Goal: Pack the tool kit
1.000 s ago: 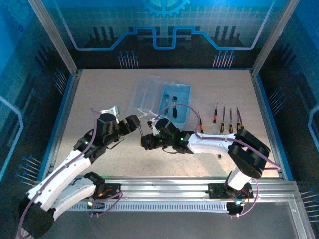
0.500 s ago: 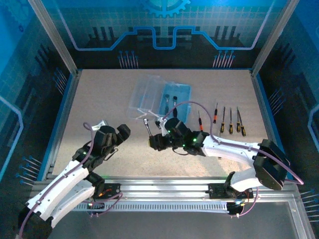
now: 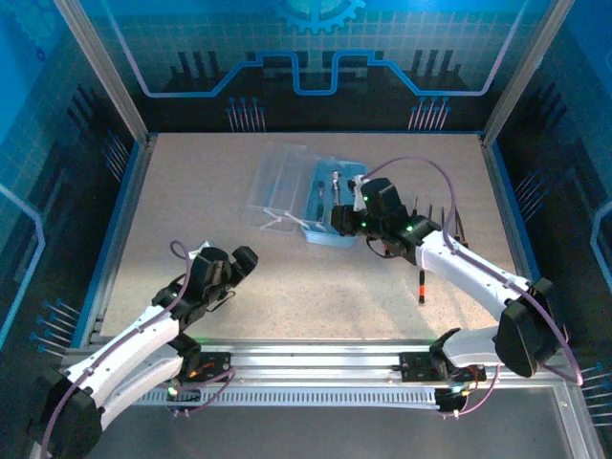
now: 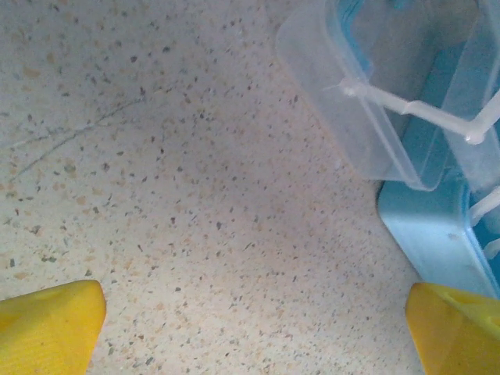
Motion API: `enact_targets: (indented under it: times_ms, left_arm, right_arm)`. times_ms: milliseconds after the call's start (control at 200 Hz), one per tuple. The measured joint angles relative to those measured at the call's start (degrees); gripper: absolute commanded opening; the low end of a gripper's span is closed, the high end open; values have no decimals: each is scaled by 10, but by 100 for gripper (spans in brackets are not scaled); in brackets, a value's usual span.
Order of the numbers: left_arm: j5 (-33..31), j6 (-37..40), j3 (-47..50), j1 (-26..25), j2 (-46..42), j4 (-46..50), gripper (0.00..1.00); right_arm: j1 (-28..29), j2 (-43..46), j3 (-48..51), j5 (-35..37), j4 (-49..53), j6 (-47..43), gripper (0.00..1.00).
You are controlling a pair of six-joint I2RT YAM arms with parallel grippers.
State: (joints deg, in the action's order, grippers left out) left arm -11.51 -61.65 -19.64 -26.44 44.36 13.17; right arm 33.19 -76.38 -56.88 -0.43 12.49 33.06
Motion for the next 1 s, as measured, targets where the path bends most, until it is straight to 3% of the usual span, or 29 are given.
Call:
enact_targets:
  times_ms: [275,635,1001]
  left_arm:
    - [2,0,0,-3,-51,3,99]
    - [-5,-7,37,-4,-138,40,99]
    - [-11,-13,37,-4,-144,58,99]
  right_arm:
    - [-57,-102,-83,31,38,-28,12]
    - [-58,-241,-173,77,81,-29,12]
    - [-58,-348,-240,112,103,0,12]
